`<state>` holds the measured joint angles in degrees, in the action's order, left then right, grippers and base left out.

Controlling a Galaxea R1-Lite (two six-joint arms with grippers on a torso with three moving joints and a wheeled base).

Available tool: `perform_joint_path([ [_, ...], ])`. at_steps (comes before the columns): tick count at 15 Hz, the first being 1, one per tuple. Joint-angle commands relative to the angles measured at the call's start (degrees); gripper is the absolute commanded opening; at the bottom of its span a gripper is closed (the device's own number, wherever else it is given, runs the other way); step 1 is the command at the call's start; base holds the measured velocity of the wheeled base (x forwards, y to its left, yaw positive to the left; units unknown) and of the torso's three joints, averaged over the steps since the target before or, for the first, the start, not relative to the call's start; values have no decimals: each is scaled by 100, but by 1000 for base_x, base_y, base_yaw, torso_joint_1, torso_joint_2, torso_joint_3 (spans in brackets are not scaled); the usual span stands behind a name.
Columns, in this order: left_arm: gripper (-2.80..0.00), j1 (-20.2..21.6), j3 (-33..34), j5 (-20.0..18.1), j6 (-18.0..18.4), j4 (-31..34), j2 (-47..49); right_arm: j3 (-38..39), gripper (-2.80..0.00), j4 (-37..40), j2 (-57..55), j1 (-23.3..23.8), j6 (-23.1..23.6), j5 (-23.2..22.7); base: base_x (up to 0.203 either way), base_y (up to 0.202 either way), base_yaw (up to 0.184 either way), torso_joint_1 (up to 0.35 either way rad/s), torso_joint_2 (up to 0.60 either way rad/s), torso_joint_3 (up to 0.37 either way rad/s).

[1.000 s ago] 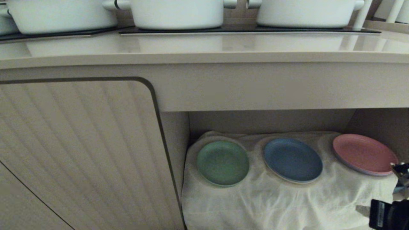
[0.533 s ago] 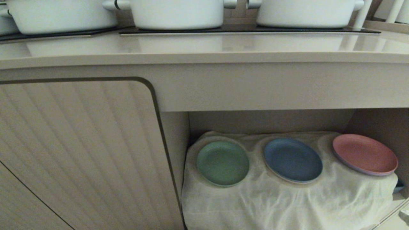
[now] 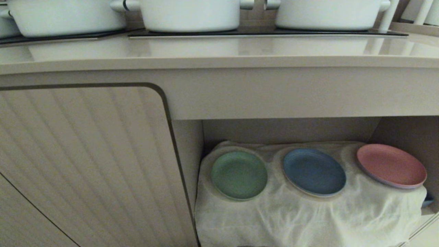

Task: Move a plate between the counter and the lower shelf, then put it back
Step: Pick up the plate in the cupboard

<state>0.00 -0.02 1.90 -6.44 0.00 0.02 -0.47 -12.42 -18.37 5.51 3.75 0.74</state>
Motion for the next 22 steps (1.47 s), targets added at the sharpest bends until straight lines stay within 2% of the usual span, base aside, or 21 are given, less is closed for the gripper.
perform_joint_path([
  [1, -280, 0, 2, 3, -6, 0, -2, 47, -280, -235, 203, -15, 29, -4, 0, 0, 0, 0, 0, 0],
  [4, -280, 0, 2, 3, -6, 0, -2, 47, -280, -171, 396, -302, -35, -9, 0, 0, 0, 0, 0, 0],
  [9, -280, 0, 2, 3, -6, 0, -2, 47, -280, 712, 1774, -535, -98, -123, 0, 0, 0, 0, 0, 0],
  [13, -280, 0, 2, 3, -6, 0, -2, 47, -280, 661, 1837, -542, -120, -126, 0, 0, 0, 0, 0, 0],
  [17, -280, 0, -6, 3, -6, 0, -2, 47, -280, 662, 1837, -542, -335, -47, 0, 0, 0, 0, 0, 0],
  [19, -280, 0, -4, 3, -6, 0, -2, 47, -280, 688, 1837, -551, -602, 4, 0, 0, 0, 0, 0, 0],
  [22, -280, 0, 2, 3, -6, 0, -2, 47, -280, 659, 1837, -549, -606, 22, 0, 0, 0, 0, 0, 0],
])
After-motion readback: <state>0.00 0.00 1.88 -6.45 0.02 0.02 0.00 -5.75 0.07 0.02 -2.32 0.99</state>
